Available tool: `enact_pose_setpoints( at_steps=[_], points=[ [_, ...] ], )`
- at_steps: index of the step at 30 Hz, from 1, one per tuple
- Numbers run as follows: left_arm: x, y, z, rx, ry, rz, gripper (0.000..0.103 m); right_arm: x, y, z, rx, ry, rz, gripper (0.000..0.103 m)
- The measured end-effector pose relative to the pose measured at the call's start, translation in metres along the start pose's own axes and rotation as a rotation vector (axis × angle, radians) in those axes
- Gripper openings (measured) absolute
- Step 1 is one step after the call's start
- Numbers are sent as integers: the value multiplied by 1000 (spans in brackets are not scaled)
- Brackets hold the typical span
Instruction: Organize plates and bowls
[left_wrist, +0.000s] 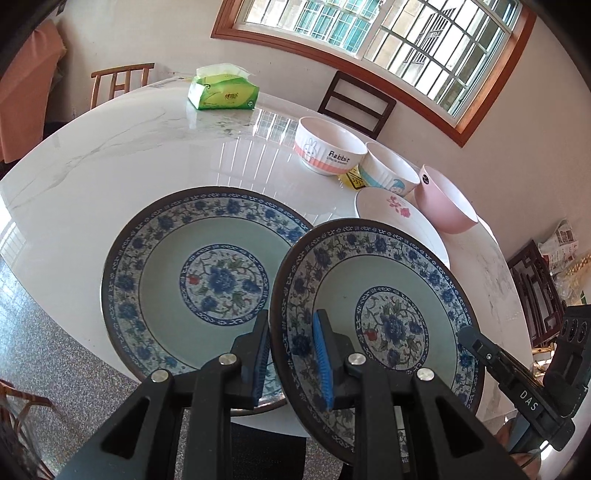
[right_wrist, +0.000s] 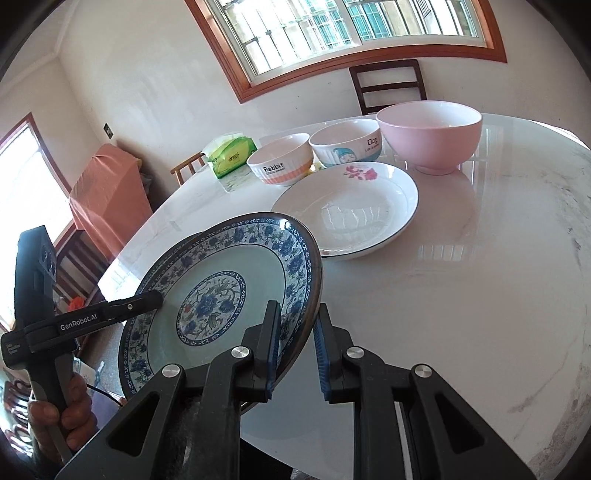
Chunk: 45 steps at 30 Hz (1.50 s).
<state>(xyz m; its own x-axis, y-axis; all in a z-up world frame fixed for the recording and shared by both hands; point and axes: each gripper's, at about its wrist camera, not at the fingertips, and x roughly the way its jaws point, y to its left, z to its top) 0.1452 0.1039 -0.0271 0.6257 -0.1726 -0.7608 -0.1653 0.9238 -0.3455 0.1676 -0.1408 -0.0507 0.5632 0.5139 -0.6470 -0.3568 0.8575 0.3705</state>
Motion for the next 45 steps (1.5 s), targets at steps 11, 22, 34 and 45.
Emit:
enact_pose_setpoints(
  at_steps=[11,22,34,45],
  points=[
    [-7,35,0,-61,-13,22,24,20,32,5,-60,21,13,18],
    [-10,60,4,-107,-27,46,24,40,53,10,-101,41,31,19],
    [-13,86,12,-145,-42,83,24,69,72,17,-143,55,58,19],
    [-8,103,18,-165,-50,111,24,91,87,18,-217,23,33,21]
  ],
)
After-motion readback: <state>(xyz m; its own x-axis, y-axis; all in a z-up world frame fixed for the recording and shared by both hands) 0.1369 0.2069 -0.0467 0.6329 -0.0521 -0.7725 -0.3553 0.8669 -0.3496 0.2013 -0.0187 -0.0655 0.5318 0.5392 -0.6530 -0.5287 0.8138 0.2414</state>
